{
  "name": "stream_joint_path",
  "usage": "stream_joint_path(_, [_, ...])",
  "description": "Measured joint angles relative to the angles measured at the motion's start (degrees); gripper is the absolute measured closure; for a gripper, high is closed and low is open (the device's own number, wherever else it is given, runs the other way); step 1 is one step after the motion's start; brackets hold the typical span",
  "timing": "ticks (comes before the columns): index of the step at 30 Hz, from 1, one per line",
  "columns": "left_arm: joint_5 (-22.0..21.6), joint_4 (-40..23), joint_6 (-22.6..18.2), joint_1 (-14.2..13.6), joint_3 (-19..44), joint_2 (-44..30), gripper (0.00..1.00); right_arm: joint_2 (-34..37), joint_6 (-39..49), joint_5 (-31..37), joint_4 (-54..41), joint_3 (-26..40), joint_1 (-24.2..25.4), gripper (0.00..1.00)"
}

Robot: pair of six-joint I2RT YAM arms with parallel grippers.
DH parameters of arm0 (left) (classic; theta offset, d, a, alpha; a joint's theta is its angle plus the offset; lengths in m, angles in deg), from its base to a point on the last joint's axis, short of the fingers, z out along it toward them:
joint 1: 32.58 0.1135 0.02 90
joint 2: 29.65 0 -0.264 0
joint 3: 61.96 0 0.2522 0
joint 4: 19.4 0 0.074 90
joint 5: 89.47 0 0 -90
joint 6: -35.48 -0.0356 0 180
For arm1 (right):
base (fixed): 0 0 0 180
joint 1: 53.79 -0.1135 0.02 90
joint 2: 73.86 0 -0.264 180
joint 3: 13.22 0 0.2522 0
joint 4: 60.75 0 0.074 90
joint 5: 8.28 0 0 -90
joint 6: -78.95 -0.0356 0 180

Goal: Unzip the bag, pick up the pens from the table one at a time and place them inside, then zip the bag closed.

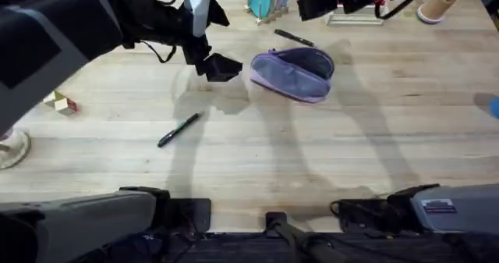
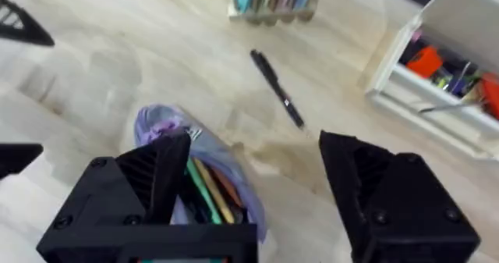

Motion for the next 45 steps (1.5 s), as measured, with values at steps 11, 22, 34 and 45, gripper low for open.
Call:
stream_joint_path(11, [0.02,0.00,0.00,0.00,0.00,0.00,0.007,6.76,0.67,0.31,8.50,0.00,0.09,0.006])
stream_joint_path(22, [0.00,0.00,0.00,0.00,0.00,0.00,0.007,17.44,1.31,2.07,1.21,12.31,0.09,0.007])
stream_joint_path(34, [0.00,0.02,0.00,0.00,0.00,0.00,0.007,29.80,1.94,2.64,-3.35,21.22,0.09,0.006])
stream_joint_path(45, [0.00,0.00,0.00,0.00,0.00,0.00,0.008,35.41,1.88,2.64,-2.11,21.22,0.20,0.005])
